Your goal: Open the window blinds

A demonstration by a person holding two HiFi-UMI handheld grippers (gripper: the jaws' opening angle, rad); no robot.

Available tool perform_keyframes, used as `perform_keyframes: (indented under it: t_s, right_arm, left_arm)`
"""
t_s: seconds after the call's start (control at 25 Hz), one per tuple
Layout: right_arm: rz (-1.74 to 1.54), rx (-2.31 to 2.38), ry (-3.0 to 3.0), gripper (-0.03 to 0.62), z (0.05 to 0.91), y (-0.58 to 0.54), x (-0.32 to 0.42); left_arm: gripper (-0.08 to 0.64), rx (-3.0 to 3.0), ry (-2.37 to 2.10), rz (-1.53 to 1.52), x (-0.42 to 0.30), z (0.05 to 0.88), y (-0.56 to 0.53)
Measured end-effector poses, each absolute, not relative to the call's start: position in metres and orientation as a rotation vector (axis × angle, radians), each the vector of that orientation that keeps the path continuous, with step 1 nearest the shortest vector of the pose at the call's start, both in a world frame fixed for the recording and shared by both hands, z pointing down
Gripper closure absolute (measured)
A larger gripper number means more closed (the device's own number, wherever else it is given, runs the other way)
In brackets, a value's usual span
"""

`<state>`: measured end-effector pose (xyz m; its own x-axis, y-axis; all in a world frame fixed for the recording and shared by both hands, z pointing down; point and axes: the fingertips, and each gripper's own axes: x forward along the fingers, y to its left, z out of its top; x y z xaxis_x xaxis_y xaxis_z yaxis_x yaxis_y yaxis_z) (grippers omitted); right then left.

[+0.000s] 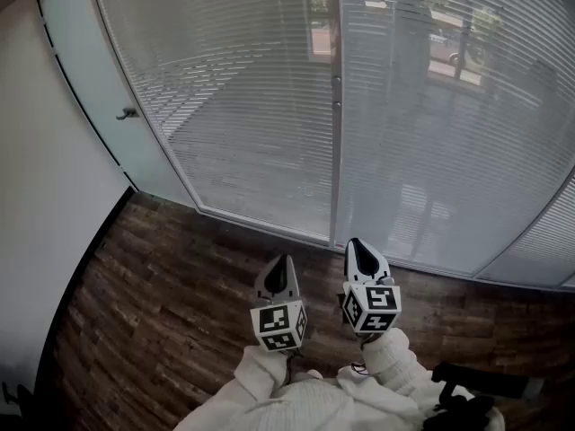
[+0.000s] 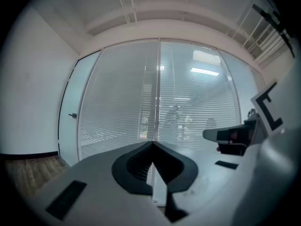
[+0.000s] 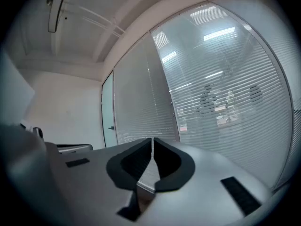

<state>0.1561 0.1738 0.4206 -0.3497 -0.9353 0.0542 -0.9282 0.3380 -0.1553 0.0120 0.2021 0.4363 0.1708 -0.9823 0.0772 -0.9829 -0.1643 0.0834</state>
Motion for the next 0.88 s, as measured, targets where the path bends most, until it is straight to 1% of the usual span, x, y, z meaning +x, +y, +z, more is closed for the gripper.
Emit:
perform_keyframes:
  t_s: [0.52,0.88]
  right_arm:
    - [-0.278,-1.873,2.502,0.58,0.445,0.148,0.137]
    - [-0.227,-1.864,2.511,0.58,0.451,0.082,0.115]
  left_arm:
    - [0.561,2.305,-1.911,0.029,-0.026,0.456,0.178]
    - [0.561,2.303,-1.919,0.017,-0.044,0.469,0.117]
